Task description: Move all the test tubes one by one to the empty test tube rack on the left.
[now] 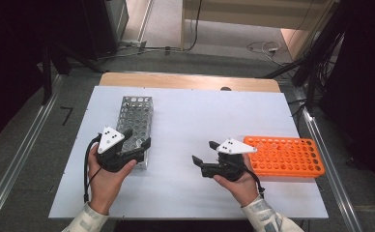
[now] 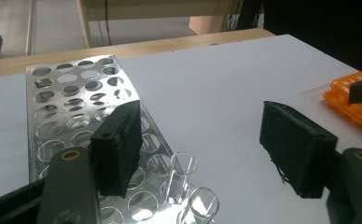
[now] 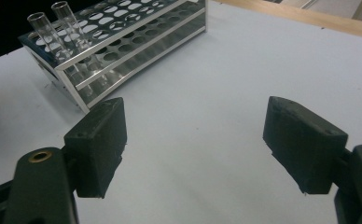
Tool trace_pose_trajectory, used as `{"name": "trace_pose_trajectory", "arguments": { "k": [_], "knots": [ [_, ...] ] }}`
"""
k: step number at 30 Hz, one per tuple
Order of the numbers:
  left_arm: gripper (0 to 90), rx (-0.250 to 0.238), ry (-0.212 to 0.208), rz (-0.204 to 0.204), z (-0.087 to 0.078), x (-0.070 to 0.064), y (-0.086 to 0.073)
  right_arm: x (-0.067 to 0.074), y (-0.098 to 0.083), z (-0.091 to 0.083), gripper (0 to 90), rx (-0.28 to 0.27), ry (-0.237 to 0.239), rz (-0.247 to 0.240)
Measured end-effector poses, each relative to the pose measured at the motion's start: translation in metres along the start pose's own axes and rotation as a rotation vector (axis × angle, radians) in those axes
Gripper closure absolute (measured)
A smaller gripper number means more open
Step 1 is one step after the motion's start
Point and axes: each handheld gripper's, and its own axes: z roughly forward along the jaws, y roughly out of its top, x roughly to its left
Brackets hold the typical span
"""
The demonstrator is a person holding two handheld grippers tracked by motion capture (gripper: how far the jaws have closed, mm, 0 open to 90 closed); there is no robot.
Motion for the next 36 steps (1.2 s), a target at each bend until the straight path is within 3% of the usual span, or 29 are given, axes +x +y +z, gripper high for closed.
{"name": "trace_pose_trajectory", "arguments": {
  "k": [8,21,30,36],
  "knots": [
    [24.7,0.0,0.006,-0.007,0.0,0.0,0.0,-0.013,-0.003,-0.028,20.5,-0.048,-0.048,0.026],
    [21.3,-0.01,0.008,-0.007,0.0,-0.001,0.001,-0.035,-0.029,-0.083,20.5,-0.085,-0.147,0.07],
    [19.8,-0.009,0.01,0.002,0.001,-0.002,0.0,-0.049,-0.044,-0.099,21.8,-0.085,-0.234,0.1],
    [19.1,0.0,0.005,0.006,0.001,-0.003,0.0,-0.06,-0.049,-0.097,21.7,-0.064,-0.278,0.119]
  ]
}}
